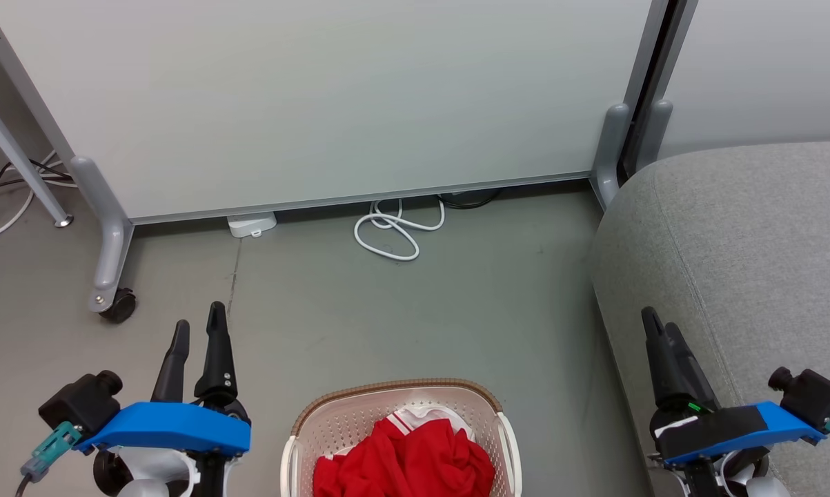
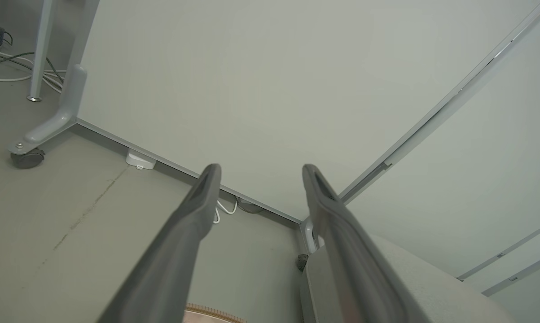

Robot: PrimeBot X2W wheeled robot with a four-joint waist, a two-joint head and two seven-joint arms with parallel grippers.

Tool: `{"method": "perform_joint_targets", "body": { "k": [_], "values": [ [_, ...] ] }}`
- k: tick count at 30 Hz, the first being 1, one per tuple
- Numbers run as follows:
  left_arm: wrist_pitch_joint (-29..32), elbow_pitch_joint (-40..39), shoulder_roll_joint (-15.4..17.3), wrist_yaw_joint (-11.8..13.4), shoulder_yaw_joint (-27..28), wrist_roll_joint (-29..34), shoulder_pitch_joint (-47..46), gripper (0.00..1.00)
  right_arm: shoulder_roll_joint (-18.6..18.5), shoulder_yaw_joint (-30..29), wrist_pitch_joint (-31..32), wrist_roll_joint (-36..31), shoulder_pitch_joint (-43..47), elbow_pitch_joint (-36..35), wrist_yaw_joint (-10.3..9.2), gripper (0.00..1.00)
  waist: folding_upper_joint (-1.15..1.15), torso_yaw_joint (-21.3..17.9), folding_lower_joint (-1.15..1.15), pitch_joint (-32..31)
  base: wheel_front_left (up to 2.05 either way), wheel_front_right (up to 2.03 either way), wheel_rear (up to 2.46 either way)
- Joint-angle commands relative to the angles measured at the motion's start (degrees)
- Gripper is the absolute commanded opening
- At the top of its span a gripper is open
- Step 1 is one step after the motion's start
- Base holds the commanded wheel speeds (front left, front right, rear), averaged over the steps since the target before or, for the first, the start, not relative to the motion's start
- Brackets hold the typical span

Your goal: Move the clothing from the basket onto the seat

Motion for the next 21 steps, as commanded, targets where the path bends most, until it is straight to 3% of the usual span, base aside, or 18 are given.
{"method": "perform_joint_targets", "body": {
  "k": [1, 21],
  "values": [
    [-0.68, -0.42, 0.66, 0.42, -0.73, 2.21, -1.70, 1.00, -0.36, 0.33, -0.70, -2.29, -1.53, -0.46, 0.16, 1.00, 0.00, 0.02, 0.00, 0.03, 0.00, 0.00, 0.00],
    [-3.88, -0.01, 2.50, 3.05, -5.46, 14.32, -2.87, 1.00, -0.45, 2.12, -3.90, -15.47, -2.23, 0.15, 0.16, 1.00, 0.00, 0.38, 0.00, 0.42, 0.00, 0.00, 0.00]
  ]
}}
